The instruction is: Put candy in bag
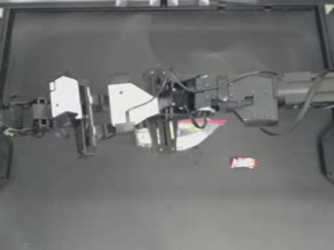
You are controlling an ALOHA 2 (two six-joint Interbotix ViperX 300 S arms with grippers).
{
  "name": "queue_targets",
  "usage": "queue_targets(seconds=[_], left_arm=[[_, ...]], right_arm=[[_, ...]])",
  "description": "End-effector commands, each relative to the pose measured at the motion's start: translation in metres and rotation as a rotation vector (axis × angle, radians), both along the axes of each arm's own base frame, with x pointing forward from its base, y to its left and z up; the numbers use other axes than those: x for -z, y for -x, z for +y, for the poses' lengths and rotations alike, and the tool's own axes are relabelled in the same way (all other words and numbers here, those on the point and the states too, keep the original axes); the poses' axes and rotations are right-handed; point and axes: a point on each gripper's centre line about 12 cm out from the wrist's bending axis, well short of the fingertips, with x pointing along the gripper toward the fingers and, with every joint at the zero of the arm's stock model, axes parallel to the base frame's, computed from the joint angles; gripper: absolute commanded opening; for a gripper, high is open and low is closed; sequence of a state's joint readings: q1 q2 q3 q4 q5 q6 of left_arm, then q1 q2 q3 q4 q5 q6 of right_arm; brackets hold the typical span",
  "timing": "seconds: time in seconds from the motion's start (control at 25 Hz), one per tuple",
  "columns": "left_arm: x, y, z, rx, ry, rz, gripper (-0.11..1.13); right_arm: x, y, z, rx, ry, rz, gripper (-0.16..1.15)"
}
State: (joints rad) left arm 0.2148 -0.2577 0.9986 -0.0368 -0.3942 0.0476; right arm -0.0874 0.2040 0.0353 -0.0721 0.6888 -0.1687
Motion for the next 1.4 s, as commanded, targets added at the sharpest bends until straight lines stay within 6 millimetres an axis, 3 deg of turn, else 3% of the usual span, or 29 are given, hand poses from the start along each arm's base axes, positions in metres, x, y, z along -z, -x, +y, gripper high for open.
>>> queue_targets(seconds=[0.04,0.44,0.96,1.4], left_arm=[[-0.011,-0.005,0.002,0.001,-0.012,-0.032,0.72],[-0.011,-0.005,0.001,0.007,-0.016,-0.026,0.68],[-0.016,-0.009,-0.003,0.036,-0.041,-0.035,0.44],[-0.018,-0.006,-0.008,0.068,-0.065,-0.038,0.02]], right_arm=[[-0.023,0.003,0.001,0.000,0.002,-0.055,0.28],[-0.021,0.003,0.001,0.000,0.001,-0.052,0.28],[-0.019,0.002,0.001,0.001,-0.002,-0.048,0.28],[-0.017,0.002,0.001,0.001,-0.002,-0.045,0.28]])
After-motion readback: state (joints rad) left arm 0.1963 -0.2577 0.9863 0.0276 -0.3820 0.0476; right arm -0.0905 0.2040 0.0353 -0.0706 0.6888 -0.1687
